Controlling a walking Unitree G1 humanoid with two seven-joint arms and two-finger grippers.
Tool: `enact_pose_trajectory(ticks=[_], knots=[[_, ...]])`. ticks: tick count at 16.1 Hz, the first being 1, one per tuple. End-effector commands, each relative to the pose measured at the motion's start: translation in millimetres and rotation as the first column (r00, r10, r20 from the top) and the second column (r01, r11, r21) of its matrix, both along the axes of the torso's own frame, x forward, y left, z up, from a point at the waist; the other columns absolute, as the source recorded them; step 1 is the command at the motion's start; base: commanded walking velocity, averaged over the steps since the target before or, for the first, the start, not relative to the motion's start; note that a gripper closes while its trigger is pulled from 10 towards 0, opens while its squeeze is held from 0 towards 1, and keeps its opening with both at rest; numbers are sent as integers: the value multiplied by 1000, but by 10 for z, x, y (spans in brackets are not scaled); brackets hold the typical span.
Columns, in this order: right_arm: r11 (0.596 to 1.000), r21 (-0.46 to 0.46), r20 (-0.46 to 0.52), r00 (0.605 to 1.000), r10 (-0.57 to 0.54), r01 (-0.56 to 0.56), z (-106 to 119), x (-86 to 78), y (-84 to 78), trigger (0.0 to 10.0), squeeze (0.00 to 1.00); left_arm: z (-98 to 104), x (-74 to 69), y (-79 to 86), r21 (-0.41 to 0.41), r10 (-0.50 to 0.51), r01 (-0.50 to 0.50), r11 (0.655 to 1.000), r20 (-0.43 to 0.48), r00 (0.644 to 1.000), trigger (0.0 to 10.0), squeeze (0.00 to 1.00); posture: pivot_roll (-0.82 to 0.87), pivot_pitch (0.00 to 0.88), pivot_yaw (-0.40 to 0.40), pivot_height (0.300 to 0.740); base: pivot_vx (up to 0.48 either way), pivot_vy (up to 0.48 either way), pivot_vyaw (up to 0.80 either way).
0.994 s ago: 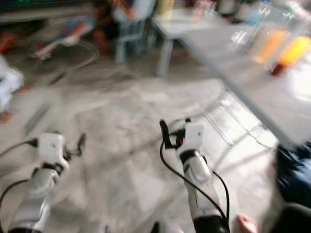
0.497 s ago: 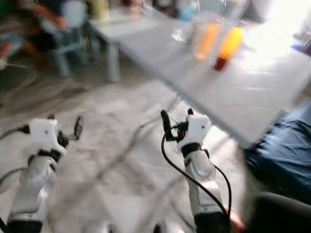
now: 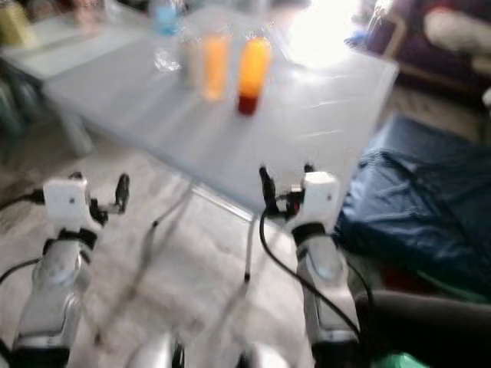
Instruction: Restocking fridge
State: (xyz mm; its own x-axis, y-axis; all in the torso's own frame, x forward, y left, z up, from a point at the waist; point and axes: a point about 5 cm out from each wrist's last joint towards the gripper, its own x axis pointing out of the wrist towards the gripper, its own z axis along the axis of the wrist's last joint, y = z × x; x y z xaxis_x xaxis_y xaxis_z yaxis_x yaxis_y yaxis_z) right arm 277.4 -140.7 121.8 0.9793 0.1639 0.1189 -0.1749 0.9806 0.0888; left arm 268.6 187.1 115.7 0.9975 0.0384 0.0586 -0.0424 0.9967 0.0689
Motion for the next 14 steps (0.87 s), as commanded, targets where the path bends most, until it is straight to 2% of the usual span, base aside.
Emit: enact_pose_trajectory(ticks=[1,8,14], knots=[[1000,-4,7,1000,-26,26,30,-21,-80,10000,0,61,53,-91,-18,-21,21,1000,14,1000,10000,0,65,110,-61,740,341,337,-750],[1000,-3,-5,1000,-16,16,-16,-81,-47,10000,0,47,93,-122,-4,-42,42,999,17,999,10000,0,69,98,-70,740,281,389,0],[1000,-20,-16,1000,-23,23,-37,-76,-43,10000,0,19,105,-177,-6,-77,77,997,1,997,10000,0,58,101,-59,740,0,423,0]])
